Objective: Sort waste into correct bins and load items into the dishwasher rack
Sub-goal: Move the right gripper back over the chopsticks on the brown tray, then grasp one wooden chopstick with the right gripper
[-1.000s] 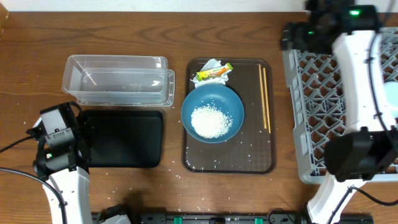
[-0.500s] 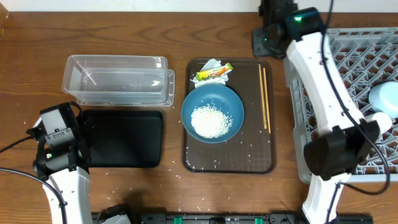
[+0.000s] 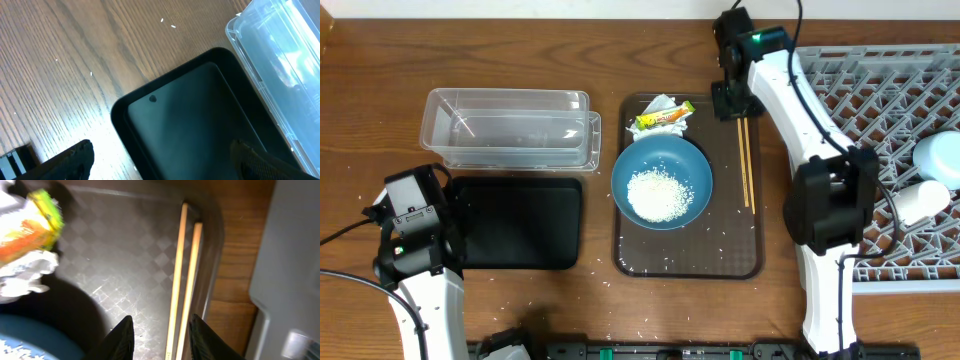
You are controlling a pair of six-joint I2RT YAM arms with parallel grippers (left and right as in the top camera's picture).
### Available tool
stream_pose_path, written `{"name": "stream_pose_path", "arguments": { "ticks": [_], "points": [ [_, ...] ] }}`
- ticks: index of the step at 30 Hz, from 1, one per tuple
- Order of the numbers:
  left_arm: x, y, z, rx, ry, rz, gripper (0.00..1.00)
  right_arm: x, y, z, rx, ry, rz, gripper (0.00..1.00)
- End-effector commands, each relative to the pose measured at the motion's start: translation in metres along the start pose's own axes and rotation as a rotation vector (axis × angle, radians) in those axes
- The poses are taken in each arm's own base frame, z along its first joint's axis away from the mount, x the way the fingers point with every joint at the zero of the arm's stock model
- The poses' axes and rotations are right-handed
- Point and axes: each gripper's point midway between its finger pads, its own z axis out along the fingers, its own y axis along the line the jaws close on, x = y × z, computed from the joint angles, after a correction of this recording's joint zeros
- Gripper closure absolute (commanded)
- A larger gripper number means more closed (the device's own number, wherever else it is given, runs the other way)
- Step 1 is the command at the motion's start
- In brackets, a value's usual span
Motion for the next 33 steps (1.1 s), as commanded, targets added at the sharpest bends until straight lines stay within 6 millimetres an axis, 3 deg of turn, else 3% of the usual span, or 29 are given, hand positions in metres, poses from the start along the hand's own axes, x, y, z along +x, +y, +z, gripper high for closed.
{"name": "stream_pose_path", "arguments": {
  "ticks": [1,6,17,22,28,33],
  "points": [
    [-0.007,0.001,-0.004,0.0,-0.02,-0.019,0.11,0.003,0.004,0.016,-0.005,0.038,0.006,0.66],
    [-0.006,0.001,-0.004,-0.001,-0.02,-0.019,0.1,0.006,0.002,0.029,0.001,0.066,-0.016,0.57],
    [-0.006,0.001,-0.004,-0.001,-0.02,-0.019,0.11,0.006,-0.013,0.037,-0.002,0.082,0.017,0.61],
    [-0.007,0.001,-0.004,0.0,-0.02,-0.019,0.1,0.004,-0.002,0.038,-0.076,0.078,-0.024,0.64],
    [-0.006,0.001,-0.004,-0.001,-0.02,-0.019,0.1,0.006,-0.002,0.044,-0.073,0.084,-0.025,0.65],
    [-0.006,0.001,-0.004,-0.001,-0.02,-0.019,0.1,0.01,-0.014,0.052,-0.038,0.093,-0.014,0.66]
  ]
}}
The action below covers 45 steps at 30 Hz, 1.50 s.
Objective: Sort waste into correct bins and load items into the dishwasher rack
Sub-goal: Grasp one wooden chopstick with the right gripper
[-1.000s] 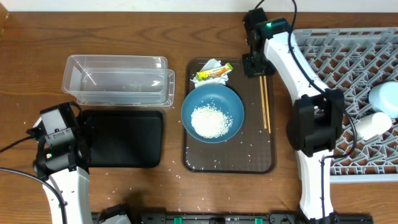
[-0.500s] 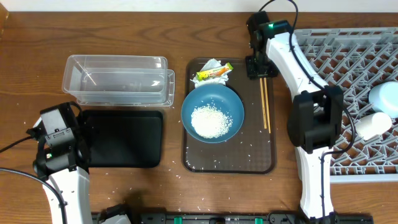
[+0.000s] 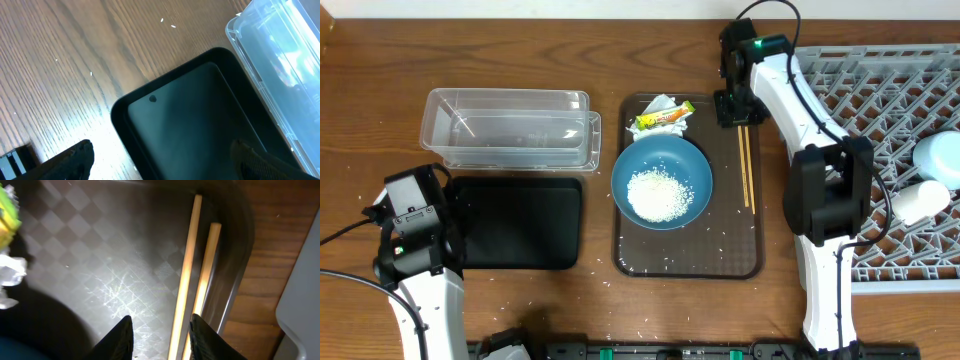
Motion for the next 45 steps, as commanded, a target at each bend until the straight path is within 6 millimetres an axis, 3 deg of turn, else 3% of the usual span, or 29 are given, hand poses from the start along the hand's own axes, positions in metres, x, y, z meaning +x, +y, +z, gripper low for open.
{"name": "stream_pose_path", "arguments": {
  "ticks": [1,9,18,33,37,42,45],
  "points": [
    [-0.006,0.001,-0.004,0.0,-0.02,-0.019,0.11,0.004,-0.011,0.014,0.016,0.026,0.002,0.66],
    [-0.007,0.001,-0.004,0.0,-0.02,-0.019,0.11,0.004,-0.009,0.016,-0.019,0.03,0.012,0.68],
    [-0.007,0.001,-0.004,0.0,-0.02,-0.019,0.11,0.017,-0.007,0.037,-0.029,0.067,0.011,0.71],
    [-0.006,0.001,-0.004,0.0,-0.02,-0.019,0.1,0.032,-0.005,0.049,-0.031,0.109,0.007,0.7],
    [-0.006,0.001,-0.004,0.0,-0.02,-0.019,0.1,0.041,-0.004,0.059,-0.035,0.132,0.014,0.76],
    [-0.007,0.001,-0.004,0.0,-0.02,-0.019,0.1,0.049,0.003,0.064,-0.078,0.156,0.027,0.95],
    [-0.007,0.001,-0.004,0.0,-0.02,-0.019,0.1,0.048,0.009,0.062,-0.114,0.157,0.035,0.99]
  ]
}}
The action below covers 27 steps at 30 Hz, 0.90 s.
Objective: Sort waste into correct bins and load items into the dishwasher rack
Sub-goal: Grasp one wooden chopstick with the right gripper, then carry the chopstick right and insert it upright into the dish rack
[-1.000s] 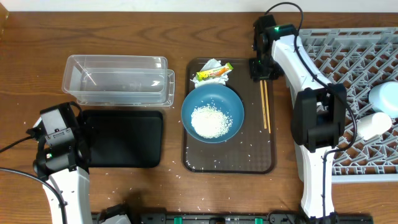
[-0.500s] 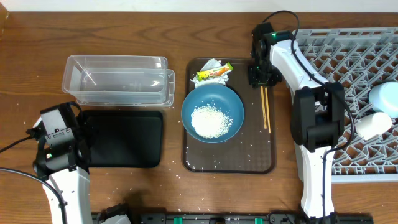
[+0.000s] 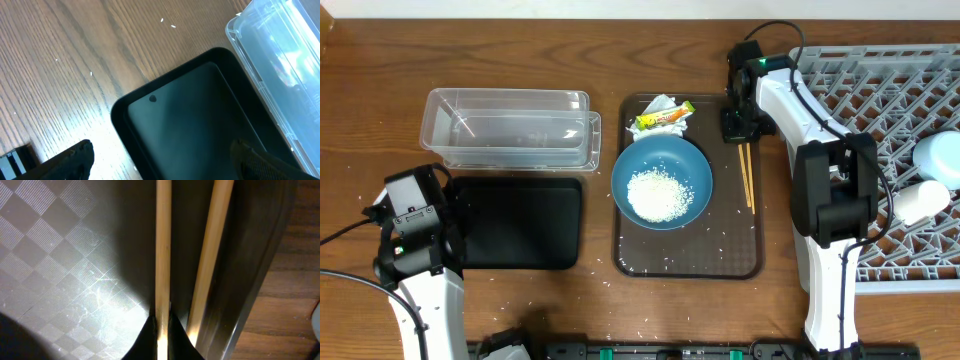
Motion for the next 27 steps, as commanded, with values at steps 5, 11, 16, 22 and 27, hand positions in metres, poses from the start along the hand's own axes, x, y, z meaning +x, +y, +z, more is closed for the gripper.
{"name": "stream_pose_path", "arguments": {
  "ticks": [5,11,16,22,27],
  "points": [
    [-0.006,0.001,-0.004,0.0,-0.02,-0.019,0.11,0.014,0.024,0.012,-0.127,0.084,0.011,0.99],
    [-0.006,0.001,-0.004,0.0,-0.02,-0.019,0.1,-0.01,0.02,-0.039,-0.14,0.029,0.025,0.99],
    [-0.007,0.001,-0.004,0.0,-0.02,-0.019,0.11,-0.033,-0.013,-0.093,-0.108,-0.063,0.042,0.99],
    [-0.007,0.001,-0.004,0.0,-0.02,-0.019,0.11,-0.044,-0.072,-0.14,-0.056,-0.146,0.116,0.99],
    [-0.007,0.001,-0.004,0.0,-0.02,-0.019,0.11,-0.039,-0.118,-0.148,-0.05,-0.151,0.11,0.99]
  ]
}}
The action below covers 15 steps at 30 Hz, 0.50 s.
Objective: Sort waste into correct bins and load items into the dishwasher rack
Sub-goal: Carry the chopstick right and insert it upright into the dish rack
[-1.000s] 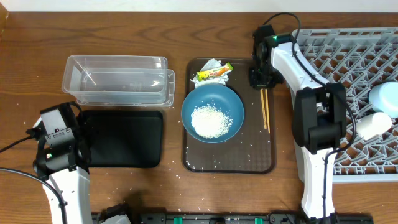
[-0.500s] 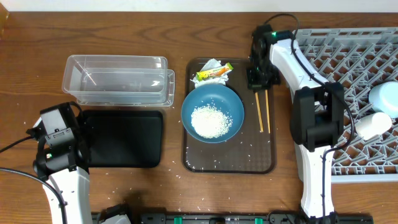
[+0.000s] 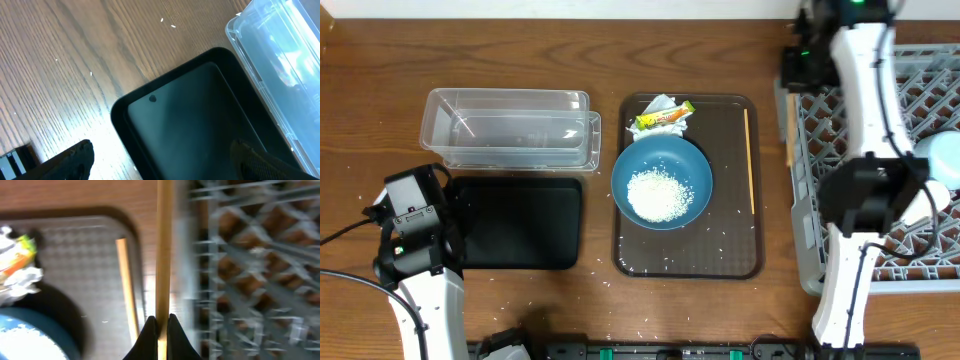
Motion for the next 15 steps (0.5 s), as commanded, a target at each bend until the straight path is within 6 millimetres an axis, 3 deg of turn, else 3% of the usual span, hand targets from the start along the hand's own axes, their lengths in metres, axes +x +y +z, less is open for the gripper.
{"name": "stream_pose_path", "arguments": {
  "ticks": [1,6,15],
  "points": [
    [-0.007,0.001,-0.004,0.0,-0.02,-0.019,0.11,-0.005,-0.028,-0.008,0.015,-0.02,-0.057,0.99],
    [-0.007,0.001,-0.004,0.0,-0.02,-0.019,0.11,-0.004,-0.053,-0.006,0.024,-0.01,-0.123,0.99],
    [-0.006,0.001,-0.004,0.0,-0.02,-0.019,0.11,-0.009,-0.051,0.013,-0.015,-0.018,-0.13,0.99]
  ]
}}
